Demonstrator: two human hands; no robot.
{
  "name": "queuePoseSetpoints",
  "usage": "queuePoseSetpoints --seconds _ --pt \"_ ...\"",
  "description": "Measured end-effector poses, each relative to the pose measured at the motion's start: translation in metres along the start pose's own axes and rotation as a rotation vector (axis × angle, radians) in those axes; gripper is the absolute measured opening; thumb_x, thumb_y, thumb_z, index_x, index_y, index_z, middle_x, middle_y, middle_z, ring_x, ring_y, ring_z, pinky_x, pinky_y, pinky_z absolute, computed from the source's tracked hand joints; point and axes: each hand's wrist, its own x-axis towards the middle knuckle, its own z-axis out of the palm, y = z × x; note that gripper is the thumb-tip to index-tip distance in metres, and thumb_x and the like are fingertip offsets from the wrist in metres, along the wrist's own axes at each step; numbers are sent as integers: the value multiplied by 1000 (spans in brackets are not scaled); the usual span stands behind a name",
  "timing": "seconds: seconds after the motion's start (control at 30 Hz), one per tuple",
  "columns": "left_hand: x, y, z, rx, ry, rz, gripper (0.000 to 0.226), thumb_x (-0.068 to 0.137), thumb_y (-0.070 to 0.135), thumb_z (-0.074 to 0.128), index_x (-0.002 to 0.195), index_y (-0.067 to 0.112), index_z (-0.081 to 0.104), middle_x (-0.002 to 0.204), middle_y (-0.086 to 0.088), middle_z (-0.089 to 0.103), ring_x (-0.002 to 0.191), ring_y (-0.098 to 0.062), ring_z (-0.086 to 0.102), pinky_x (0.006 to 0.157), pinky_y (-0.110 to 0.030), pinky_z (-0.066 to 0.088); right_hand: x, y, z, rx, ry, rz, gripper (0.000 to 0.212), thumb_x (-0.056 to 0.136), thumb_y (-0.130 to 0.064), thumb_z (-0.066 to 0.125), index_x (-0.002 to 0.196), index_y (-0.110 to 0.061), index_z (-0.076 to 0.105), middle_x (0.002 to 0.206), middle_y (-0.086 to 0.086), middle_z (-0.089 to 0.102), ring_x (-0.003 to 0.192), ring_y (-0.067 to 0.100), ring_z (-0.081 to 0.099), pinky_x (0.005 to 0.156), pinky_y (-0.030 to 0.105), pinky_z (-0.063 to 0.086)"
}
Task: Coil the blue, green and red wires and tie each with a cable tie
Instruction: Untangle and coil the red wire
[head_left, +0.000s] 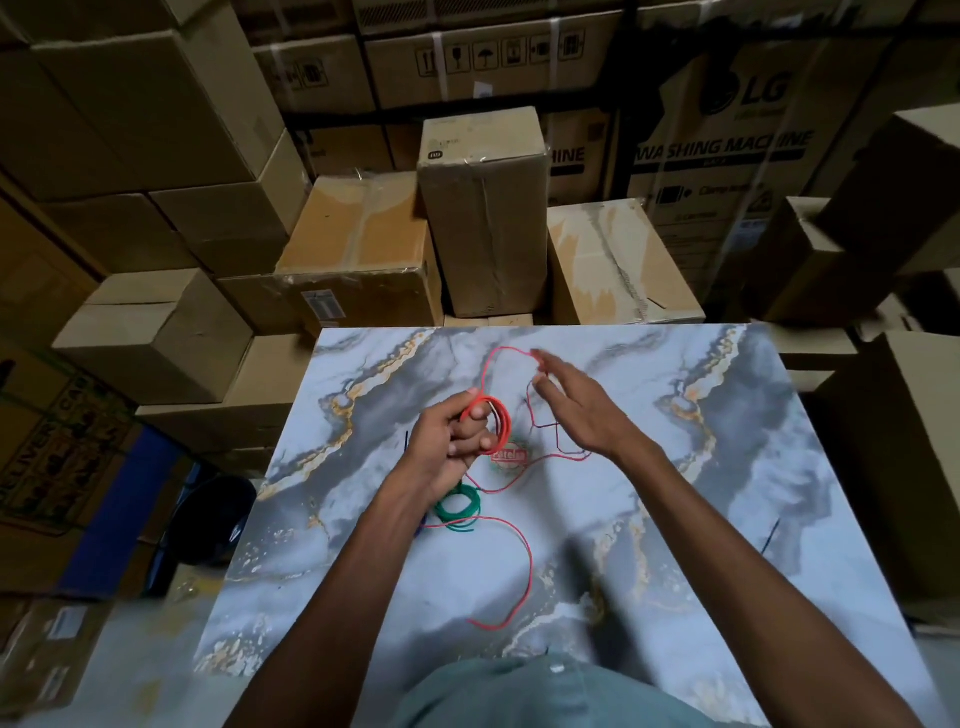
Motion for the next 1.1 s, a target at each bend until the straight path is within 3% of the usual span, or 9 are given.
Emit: queuePoseSetpoints --seconds 0.07,0.13,0.27,0.4,0.47,0.53,0.63,0.93,1.1 --pt "-1 1 1 112 8 -5 38 101 24 45 66 9 49 41 8 18 32 -6 15 53 -23 42 -3 -11 3 -180 115 -45 59 105 -45 32 161 -27 25 161 8 36 147 27 30 120 44 24" --pt "-3 4 4 283 -27 -9 40 103 25 43 67 9 49 42 8 16 33 -7 14 56 -24 43 -5 -24 1 -147 181 -194 59 101 -39 31 159 -24 33 158 7 40 144 25 31 121 45 25" --pt "-7 12 9 531 -148 -45 43 104 25 45 67 5 52 42 4 20 35 -10 18 59 -27 42 -5 -33 7 -69 89 -324 48 105 -31 27 114 -25 74 139 -4 61 141 15 38 122 42 20" --pt "-11 22 8 635 -232 -79 40 104 23 45 71 2 55 43 2 20 36 -10 21 60 -31 36 -5 -18 17 -228 89 -326 55 104 -35 25 79 -18 71 106 -4 72 127 14 52 121 49 15" --pt "-12 26 8 603 -203 -86 40 103 22 45 70 3 55 43 3 19 37 -10 17 59 -28 39 -6 -11 18 -44 134 -257 55 103 -37 36 62 -5 56 65 11 60 74 20 60 96 47 41" --pt "-12 27 9 489 -150 -90 39 102 23 45 69 4 54 43 5 18 36 -9 15 57 -26 42 -10 -10 19 209 141 -163 62 102 -40 48 56 0 38 52 20 35 51 25 34 59 47 37" --pt "-7 26 7 212 -96 -86 39 102 25 43 70 6 52 41 9 19 33 -6 16 56 -24 42 -17 -10 17 464 111 -58 62 104 -36 58 57 -8 27 57 9 23 55 20 21 51 40 23" --pt "17 41 -30 -588 108 207 35 107 27 36 86 6 55 44 7 32 34 -7 27 59 -17 49 -34 35 7 739 -2 200 17 95 -20 71 96 -3 77 59 -6 31 53 12 23 47 23 19" --pt "23 54 -43 -564 284 417 45 110 28 26 90 0 56 49 3 40 41 -8 36 60 -17 45 -46 28 3 518 75 63 14 97 -17 70 104 -15 82 71 -17 70 62 -3 52 59 12 41"
